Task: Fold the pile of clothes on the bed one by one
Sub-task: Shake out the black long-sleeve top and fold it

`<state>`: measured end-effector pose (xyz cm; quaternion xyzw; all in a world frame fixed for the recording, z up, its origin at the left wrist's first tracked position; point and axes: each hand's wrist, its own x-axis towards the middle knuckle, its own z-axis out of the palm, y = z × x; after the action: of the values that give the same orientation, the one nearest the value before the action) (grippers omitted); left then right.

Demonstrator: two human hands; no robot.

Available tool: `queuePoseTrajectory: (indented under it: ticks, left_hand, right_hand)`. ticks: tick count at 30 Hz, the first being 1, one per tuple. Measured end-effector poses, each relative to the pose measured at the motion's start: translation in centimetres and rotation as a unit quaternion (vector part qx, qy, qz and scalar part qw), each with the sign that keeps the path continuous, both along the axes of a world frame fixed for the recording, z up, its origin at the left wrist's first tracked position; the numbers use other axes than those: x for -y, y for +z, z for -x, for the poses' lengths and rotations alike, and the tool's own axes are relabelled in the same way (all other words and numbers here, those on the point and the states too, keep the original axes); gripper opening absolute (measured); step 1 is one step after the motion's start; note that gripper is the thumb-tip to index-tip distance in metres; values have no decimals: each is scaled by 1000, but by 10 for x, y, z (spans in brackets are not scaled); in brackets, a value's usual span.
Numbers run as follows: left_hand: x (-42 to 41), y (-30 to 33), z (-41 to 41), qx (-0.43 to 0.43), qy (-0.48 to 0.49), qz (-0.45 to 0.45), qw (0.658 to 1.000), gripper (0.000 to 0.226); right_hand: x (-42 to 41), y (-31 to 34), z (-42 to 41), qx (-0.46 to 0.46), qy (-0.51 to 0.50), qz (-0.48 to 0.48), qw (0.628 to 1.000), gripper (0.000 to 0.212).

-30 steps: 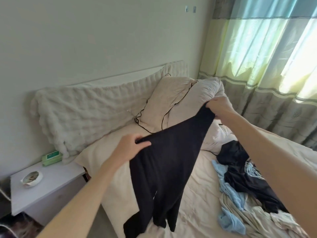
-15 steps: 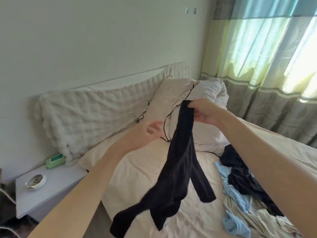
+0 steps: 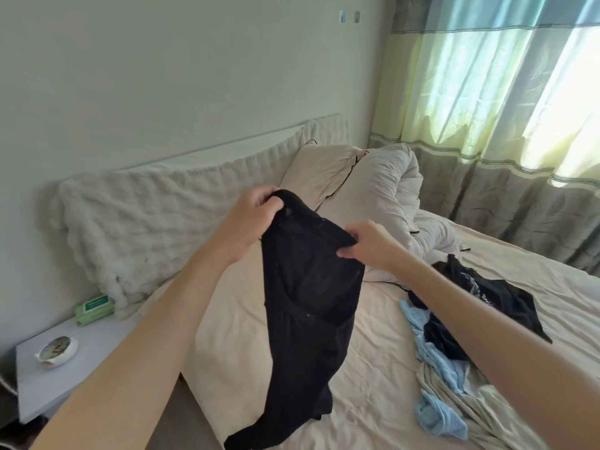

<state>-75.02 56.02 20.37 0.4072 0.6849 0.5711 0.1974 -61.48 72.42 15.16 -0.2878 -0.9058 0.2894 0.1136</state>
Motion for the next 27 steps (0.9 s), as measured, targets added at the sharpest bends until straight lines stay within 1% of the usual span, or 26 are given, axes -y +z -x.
queuePoseTrajectory:
  ticks: [1, 3, 4, 6, 7, 9, 10, 11, 13, 15, 16, 18, 21, 23, 24, 25, 27]
  left_hand:
    - [4, 0, 1, -25, -5, 12, 1000, 28]
    - [12, -3, 5, -94, -31, 73, 992, 24]
    - [15, -5, 6, -129, -52, 119, 983, 19]
    - [18, -12, 6, -210, -76, 200, 954, 10]
    - [16, -16, 6, -248, -64, 214, 943, 11]
    - [10, -19, 4, -304, 21, 184, 934, 11]
    - [7, -17, 2, -327, 82, 153, 929, 8]
    - [6, -14, 2, -354, 143, 122, 916, 7]
    - [7, -5, 5, -404, 239, 84, 879, 11]
    - [14, -1, 14, -427, 303, 78, 849, 18]
    - [19, -1, 19, -427, 321, 86, 841, 19]
    - [29, -8, 27, -410, 331, 106, 843, 17]
    - [39, -32, 30, -352, 312, 121, 874, 15]
    - [43, -51, 31, -274, 297, 114, 908, 15]
    - [46, -59, 31, -228, 289, 118, 922, 14]
    - [49, -68, 31, -186, 276, 127, 934, 14]
    - [58, -82, 30, -122, 224, 160, 954, 17]
  right_hand:
    - [-7, -14, -4, -13, -39, -4, 999, 34]
    - [-19, -33, -12, -28, -110, -15, 993, 22]
    - [-23, -39, -15, -35, -134, -19, 990, 14]
    - [-25, -42, -17, -68, -164, -45, 983, 1]
    - [-24, -40, -17, -92, -169, -64, 979, 6]
    - [-21, -34, -15, -147, -170, -98, 970, 12]
    - [-19, -31, -14, -170, -169, -117, 964, 12]
    - [-18, -31, -14, -178, -169, -134, 960, 11]
    - [-20, -43, -17, -160, -166, -138, 963, 8]
    - [-26, -59, -25, -137, -161, -88, 974, 3]
    - [-30, -65, -31, -127, -161, -60, 977, 1]
    - [-39, -69, -40, -111, -158, -36, 981, 7]
    - [-50, -66, -49, -56, -140, 0, 989, 15]
    - [-54, -67, -54, 4, -125, 62, 990, 15]
    - [-55, -69, -58, 16, -121, 117, 986, 14]
    - [-55, -70, -61, 1, -125, 196, 973, 14]
    - [-53, -72, -66, -81, -147, 369, 914, 17]
